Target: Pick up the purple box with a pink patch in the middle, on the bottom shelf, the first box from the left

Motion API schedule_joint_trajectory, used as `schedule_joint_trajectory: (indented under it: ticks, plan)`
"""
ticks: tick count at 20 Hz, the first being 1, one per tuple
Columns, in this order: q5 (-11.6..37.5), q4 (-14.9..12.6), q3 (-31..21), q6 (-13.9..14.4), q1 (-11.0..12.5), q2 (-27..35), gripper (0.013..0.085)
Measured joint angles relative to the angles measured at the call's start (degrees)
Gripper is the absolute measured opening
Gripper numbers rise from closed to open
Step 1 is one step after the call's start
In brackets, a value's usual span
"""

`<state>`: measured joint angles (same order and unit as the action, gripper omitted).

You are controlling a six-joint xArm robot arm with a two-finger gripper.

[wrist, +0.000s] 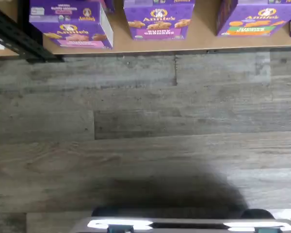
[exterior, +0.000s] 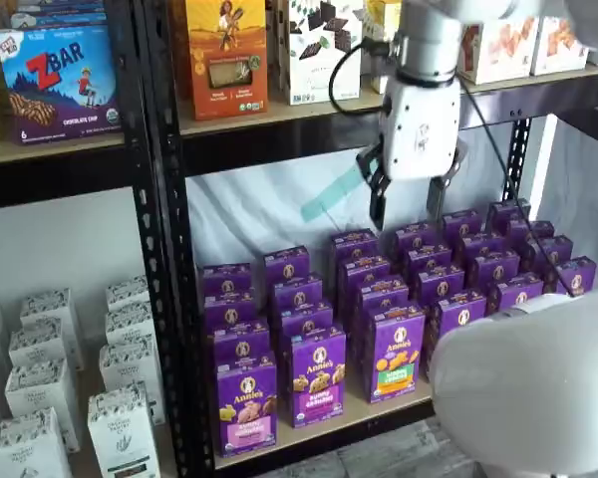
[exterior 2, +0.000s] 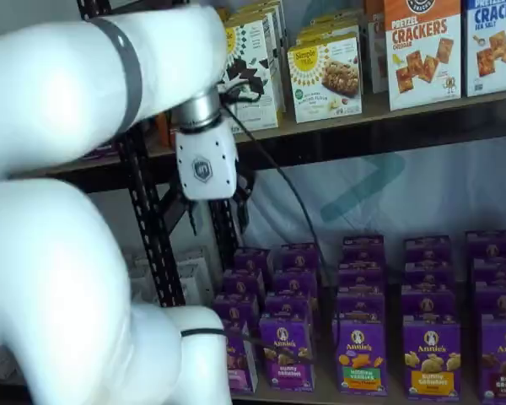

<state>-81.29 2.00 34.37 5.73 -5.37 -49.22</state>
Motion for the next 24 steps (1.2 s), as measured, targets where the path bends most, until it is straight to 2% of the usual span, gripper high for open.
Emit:
schedule_joint_trajectory:
  ticks: [3,6,9,13,19,24]
  plan:
    - [5.4,-0.1,-3.6,0.3,-0.4,1.6,0.0850]
    - [10.8,1.1,-6.8,-0.4,-0.3,4.6,0.0850]
    - [16.1,0.6,-9.4,0.2,-0.9,8.1,0.0850]
    - [25.6,1.6,-13.6,-0.1,-1.5,11.2,0.0850]
    - [34.6,2.0,-14.9,1.2,-3.6,20.6,0.0850]
    - [43.0,1.0,-14.8,3.6,-5.8,30.0,0.0850]
